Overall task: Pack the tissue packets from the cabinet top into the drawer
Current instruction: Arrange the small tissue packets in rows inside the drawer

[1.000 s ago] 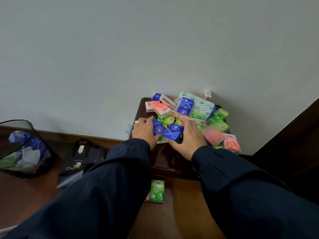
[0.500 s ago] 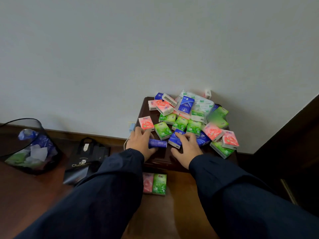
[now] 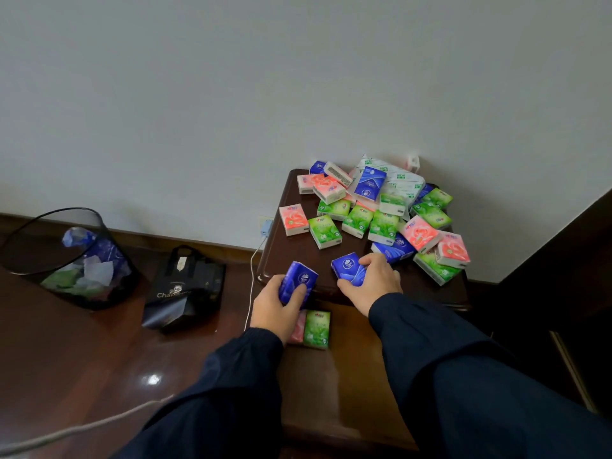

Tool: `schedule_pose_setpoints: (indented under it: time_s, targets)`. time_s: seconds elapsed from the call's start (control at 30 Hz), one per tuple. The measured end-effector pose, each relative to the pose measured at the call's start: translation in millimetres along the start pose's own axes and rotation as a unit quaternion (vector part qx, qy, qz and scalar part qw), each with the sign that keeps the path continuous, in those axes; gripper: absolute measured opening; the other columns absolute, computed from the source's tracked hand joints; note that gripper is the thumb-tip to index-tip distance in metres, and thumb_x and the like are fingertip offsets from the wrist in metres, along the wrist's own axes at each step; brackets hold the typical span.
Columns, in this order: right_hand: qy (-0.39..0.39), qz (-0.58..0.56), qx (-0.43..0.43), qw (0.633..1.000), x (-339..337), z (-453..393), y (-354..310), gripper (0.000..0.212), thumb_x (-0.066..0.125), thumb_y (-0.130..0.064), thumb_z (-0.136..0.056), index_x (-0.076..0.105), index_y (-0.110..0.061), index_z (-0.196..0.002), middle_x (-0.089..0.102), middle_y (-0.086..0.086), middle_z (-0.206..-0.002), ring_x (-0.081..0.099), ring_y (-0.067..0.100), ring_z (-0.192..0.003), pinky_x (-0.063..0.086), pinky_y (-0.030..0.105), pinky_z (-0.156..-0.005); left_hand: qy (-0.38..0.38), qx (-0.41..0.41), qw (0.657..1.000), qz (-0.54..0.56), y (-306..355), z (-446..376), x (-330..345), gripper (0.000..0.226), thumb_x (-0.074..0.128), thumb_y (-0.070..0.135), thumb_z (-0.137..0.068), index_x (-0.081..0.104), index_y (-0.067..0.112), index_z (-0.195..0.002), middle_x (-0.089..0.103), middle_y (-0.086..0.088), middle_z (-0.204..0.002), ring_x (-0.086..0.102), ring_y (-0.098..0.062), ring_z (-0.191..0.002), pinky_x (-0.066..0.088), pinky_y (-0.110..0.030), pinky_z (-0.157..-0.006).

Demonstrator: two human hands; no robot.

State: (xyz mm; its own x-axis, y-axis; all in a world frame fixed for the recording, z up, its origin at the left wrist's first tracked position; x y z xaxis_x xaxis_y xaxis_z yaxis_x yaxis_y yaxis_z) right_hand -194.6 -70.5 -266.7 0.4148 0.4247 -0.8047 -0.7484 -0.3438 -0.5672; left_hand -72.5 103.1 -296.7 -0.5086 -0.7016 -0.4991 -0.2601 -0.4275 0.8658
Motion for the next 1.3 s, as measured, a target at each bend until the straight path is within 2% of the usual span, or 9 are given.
schedule_pose_setpoints:
  time_s: [0.13, 0.27, 0.4, 0.5, 0.63, 0.77, 0.9, 1.03, 1.3]
  targets:
    - [-0.080, -0.078, 0.018, 0.994, 5.2, 17.7, 8.1, 0.078, 0.090, -0.032, -0.067, 0.045, -0.024, -0.131, 0.064, -0.005, -0.103, 0.062, 0.015, -0.097, 0.053, 0.033, -0.082, 0.038, -0.076, 0.994, 0.069, -29.6, 36.9, -8.0, 0.023, 0.071, 0.032, -0.091, 0.060, 0.023, -0.109, 0.070, 0.008, -0.095, 0.067, -0.006, -0.084, 0.055, -0.030, -0.079]
    - [-0.169, -0.112, -0.018, 0.979, 30.3, 46.1, 23.0, 0.035, 0.088, -0.033, -0.070, 0.064, -0.034, -0.096, 0.071, -0.010, -0.094, 0.070, 0.011, -0.087, 0.063, 0.039, -0.077, 0.090, -0.114, 0.984, 0.105, -51.6, 58.0, -17.1, 0.031, 0.070, 0.026, -0.093, 0.056, 0.016, -0.119, 0.067, 0.006, -0.100, 0.064, -0.004, -0.087, 0.051, -0.022, -0.077]
    - [-0.256, -0.215, 0.054, 0.941, 70.1, 74.4, 35.4, 0.026, 0.086, -0.032, -0.079, 0.071, -0.019, -0.096, 0.076, 0.001, -0.087, 0.073, 0.015, -0.073, 0.063, 0.038, -0.063, 0.114, -0.151, 0.974, 0.121, -68.6, 68.0, -17.2, 0.029, 0.066, 0.028, -0.096, 0.056, 0.014, -0.120, 0.068, 0.002, -0.101, 0.064, -0.010, -0.087, 0.051, -0.029, -0.082]
    - [-0.291, -0.243, 0.149, 0.913, 96.6, 85.0, 35.2, 0.034, 0.082, -0.033, -0.083, 0.069, -0.011, -0.105, 0.077, 0.008, -0.094, 0.075, 0.019, -0.079, 0.063, 0.036, -0.063, 0.127, -0.164, 0.968, 0.144, -72.5, 66.3, -17.7, 0.026, 0.063, 0.030, -0.098, 0.057, 0.014, -0.118, 0.069, -0.001, -0.102, 0.065, -0.015, -0.090, 0.052, -0.035, -0.089]
    - [-0.300, -0.255, 0.235, 0.889, 124.4, 87.9, 24.6, 0.046, 0.084, -0.017, -0.082, 0.058, -0.004, -0.118, 0.071, 0.013, -0.107, 0.073, 0.023, -0.087, 0.062, 0.037, -0.060, 0.139, -0.176, 0.964, 0.146, -77.2, 65.3, -17.7, 0.023, 0.060, 0.033, -0.099, 0.057, 0.017, -0.115, 0.068, 0.003, -0.101, 0.063, -0.009, -0.087, 0.050, -0.029, -0.083]
    - [-0.269, -0.286, 0.290, 0.873, 142.4, 92.1, 13.9, 0.052, 0.084, -0.010, -0.080, 0.053, -0.005, -0.122, 0.065, 0.018, -0.121, 0.070, 0.032, -0.103, 0.063, 0.046, -0.077, 0.136, -0.180, 0.963, 0.145, -81.6, 65.5, -17.1, 0.019, 0.056, 0.036, -0.101, 0.055, 0.022, -0.113, 0.066, 0.011, -0.097, 0.060, 0.004, -0.083, 0.042, -0.006, -0.060]
    - [-0.250, -0.290, 0.308, 0.871, 148.6, 97.3, 8.5, 0.045, 0.086, -0.014, -0.079, 0.054, -0.010, -0.111, 0.064, 0.016, -0.121, 0.068, 0.033, -0.107, 0.063, 0.047, -0.077, 0.131, -0.179, 0.961, 0.164, -82.1, 64.6, -15.1, 0.018, 0.057, 0.034, -0.101, 0.054, 0.022, -0.114, 0.065, 0.011, -0.099, 0.062, 0.001, -0.085, 0.046, -0.008, -0.058]
    - [-0.227, -0.263, 0.318, 0.882, 150.8, 96.8, 7.9, 0.042, 0.086, -0.016, -0.079, 0.050, -0.011, -0.100, 0.063, 0.014, -0.105, 0.068, 0.030, -0.093, 0.062, 0.051, -0.080, 0.132, -0.180, 0.960, 0.168, -82.7, 64.6, -13.6, 0.015, 0.058, 0.035, -0.100, 0.054, 0.026, -0.111, 0.066, 0.011, -0.097, 0.064, -0.001, -0.086, 0.050, -0.017, -0.066]
    - [-0.210, -0.266, 0.319, 0.885, 150.8, 90.1, 11.7, 0.028, 0.085, -0.012, -0.080, 0.058, -0.009, -0.086, 0.069, 0.018, -0.097, 0.070, 0.031, -0.085, 0.062, 0.049, -0.080, 0.111, -0.170, 0.967, 0.155, -80.8, 64.8, -13.2, 0.013, 0.056, 0.038, -0.100, 0.054, 0.030, -0.110, 0.066, 0.014, -0.097, 0.064, 0.007, -0.080, 0.048, -0.009, -0.060]
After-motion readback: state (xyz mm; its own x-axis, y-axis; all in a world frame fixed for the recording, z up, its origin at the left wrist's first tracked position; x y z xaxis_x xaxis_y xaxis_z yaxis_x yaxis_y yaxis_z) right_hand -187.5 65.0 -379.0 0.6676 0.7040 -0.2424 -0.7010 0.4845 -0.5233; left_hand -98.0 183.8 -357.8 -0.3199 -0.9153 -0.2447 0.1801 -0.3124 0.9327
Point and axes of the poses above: each hand's wrist, its own z-axis away from the middle knuckle, its own x-axis out of the palm, y = z × x, the point moved 3 cm from there along -z, towards the middle knuckle
